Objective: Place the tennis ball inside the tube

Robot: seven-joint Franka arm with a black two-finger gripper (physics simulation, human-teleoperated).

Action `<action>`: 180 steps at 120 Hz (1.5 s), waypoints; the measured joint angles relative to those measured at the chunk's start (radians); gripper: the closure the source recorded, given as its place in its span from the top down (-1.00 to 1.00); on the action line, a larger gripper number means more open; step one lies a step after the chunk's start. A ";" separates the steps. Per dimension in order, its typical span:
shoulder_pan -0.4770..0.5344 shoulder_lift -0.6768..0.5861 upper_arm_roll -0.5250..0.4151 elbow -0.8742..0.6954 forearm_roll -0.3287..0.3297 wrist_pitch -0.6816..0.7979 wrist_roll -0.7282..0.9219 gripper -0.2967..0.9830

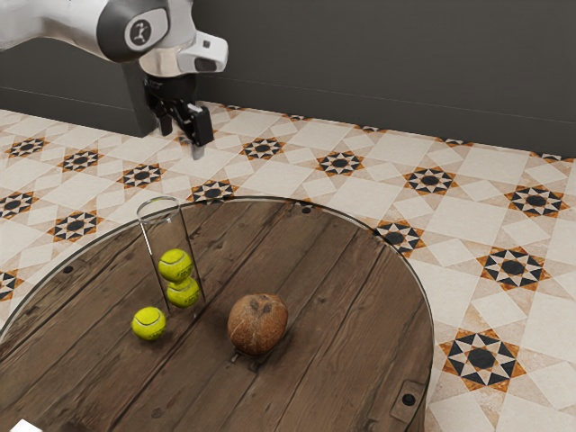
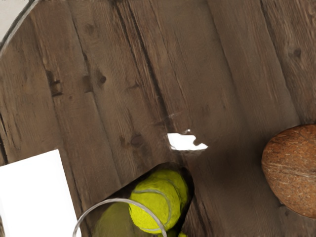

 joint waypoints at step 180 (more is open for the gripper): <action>0.273 -0.351 -0.046 -1.035 -0.153 0.832 0.108 -0.15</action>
